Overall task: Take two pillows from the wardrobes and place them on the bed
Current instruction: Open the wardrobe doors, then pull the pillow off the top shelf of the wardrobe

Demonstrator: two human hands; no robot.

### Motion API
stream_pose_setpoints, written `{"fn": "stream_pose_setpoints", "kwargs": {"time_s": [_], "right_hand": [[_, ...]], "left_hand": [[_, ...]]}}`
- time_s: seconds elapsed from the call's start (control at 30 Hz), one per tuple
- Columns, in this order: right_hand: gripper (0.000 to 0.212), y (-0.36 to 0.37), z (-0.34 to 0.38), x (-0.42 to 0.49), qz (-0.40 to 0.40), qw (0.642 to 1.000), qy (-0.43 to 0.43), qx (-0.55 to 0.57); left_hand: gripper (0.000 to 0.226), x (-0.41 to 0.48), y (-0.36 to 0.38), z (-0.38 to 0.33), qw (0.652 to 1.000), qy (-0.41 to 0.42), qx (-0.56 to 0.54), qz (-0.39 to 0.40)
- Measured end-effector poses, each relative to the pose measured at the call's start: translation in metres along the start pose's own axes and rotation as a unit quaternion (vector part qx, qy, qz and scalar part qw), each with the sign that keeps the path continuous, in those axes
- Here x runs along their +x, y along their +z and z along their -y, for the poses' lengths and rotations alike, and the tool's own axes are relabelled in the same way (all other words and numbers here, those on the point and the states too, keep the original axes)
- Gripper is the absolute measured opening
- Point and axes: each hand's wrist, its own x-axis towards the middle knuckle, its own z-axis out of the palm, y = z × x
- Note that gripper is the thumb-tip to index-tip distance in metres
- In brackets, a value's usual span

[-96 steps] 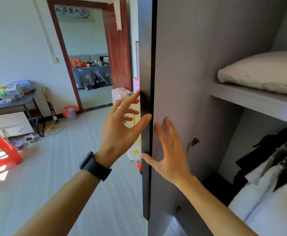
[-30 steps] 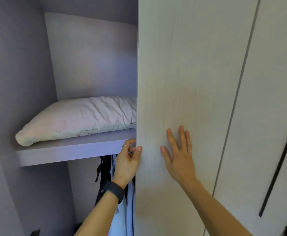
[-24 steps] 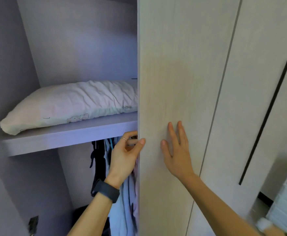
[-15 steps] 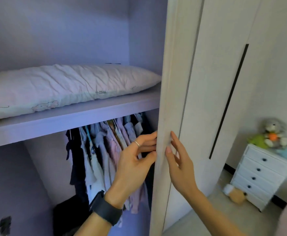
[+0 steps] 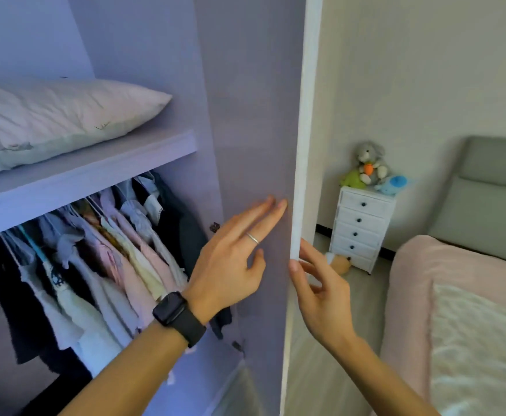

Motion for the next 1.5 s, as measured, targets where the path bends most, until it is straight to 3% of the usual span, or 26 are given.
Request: {"fn": "stream_pose_setpoints", "kwargs": {"time_s": [0.13,0.37,0.57,0.7,0.8,0.87,0.97,1.13,1.27,1.43,1.5], "right_hand": [[0.035,-0.028,-0.009,0.012,-0.064,0.996,0.019,-0.057],[0.032,-0.058,-0.035,0.052,-0.150,0.978,0.050,-0.137],[0.034,-0.068,-0.045,0.072,-0.169,0.969,0.078,-0.163],[0.036,-0.058,-0.045,0.055,-0.192,0.972,0.077,-0.116],[0.044,-0.036,-0.065,0.014,-0.219,0.960,0.108,-0.136],[0.040,-0.015,-0.079,-0.012,-0.188,0.961,0.129,-0.155],[0.031,0.028,-0.089,-0.033,-0.048,0.977,0.129,-0.161],[0.026,0.102,-0.070,-0.004,0.137,0.978,0.041,-0.151],[0.028,0.168,-0.029,0.057,0.192,0.971,-0.083,-0.111],[0.031,0.237,0.038,0.151,0.184,0.955,-0.227,-0.052],[0.036,0.259,0.063,0.192,0.190,0.949,-0.248,-0.043]], "left_hand": [[0.107,0.022,0.047,0.010,0.989,0.072,0.114,0.066],[0.127,0.068,0.117,0.008,0.990,0.067,0.102,0.071],[0.122,0.088,0.139,0.002,0.992,0.044,0.105,0.054],[0.106,0.075,0.135,0.002,0.995,0.039,0.080,0.041],[0.093,0.031,0.128,0.011,0.999,-0.047,-0.001,0.026],[0.082,-0.011,0.123,0.023,0.993,-0.113,-0.031,0.017],[0.065,-0.072,0.106,0.048,0.976,-0.211,-0.018,0.044],[0.060,-0.123,0.045,0.081,0.940,-0.339,0.035,0.028],[0.058,-0.112,-0.035,0.106,0.925,-0.344,0.158,-0.023],[0.057,-0.065,-0.141,0.134,0.898,-0.300,0.290,-0.139],[0.060,-0.046,-0.180,0.147,0.876,-0.298,0.342,-0.166]]}}
